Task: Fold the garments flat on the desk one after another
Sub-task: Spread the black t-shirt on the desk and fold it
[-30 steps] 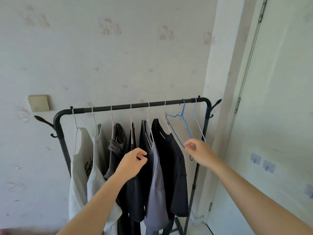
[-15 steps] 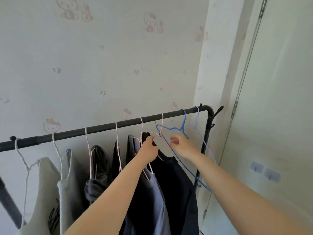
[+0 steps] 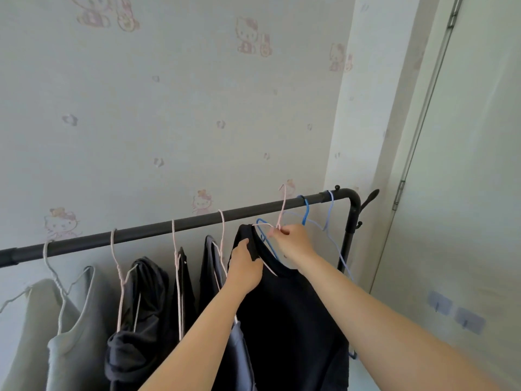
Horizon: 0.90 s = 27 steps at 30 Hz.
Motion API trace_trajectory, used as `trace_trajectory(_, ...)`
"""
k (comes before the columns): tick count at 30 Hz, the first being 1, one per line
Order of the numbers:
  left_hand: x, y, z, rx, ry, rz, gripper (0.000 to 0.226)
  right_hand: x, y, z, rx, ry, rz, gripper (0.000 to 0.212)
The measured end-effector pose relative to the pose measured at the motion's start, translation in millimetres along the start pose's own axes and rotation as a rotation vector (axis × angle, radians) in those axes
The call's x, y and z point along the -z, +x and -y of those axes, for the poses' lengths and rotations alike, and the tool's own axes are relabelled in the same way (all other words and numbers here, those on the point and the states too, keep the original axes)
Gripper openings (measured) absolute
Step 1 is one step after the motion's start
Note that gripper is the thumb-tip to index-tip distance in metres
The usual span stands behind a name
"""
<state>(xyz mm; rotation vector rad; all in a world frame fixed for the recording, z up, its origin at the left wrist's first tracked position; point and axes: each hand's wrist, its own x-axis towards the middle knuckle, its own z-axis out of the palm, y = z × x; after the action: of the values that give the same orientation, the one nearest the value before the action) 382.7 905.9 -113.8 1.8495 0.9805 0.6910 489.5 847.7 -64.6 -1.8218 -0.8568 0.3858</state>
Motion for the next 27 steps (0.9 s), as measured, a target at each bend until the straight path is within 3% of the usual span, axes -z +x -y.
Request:
trace_trajectory(9, -21, 4, -20, -0.105, 0.001, -0.207, 0.053, 80, -29, 15, 0.077, -0.102, 0.096, 0.024)
trace_trajectory(14, -28, -4, -1, -0.216, 0.067, -0.139, 0.049, 134, -49, -5, 0.043, -0.11, 0.244, 0.02)
trace_trajectory(17, -42, -11, 12, -0.134, 0.043, -0.035, 0.043, 170, -57, -31, -0.065, -0.028, 0.225, 0.021)
trace_trajectory(21, -66, -27, 13, -0.149, 0.027, 0.056, 0.014, 208, -60, -64, -0.106, -0.016, 0.147, 0.026)
trace_trajectory(27, -96, -56, -6, -0.229, 0.032, -0.013, 0.023, 239, -76, -103, -0.159, -0.055, 0.019, 0.028)
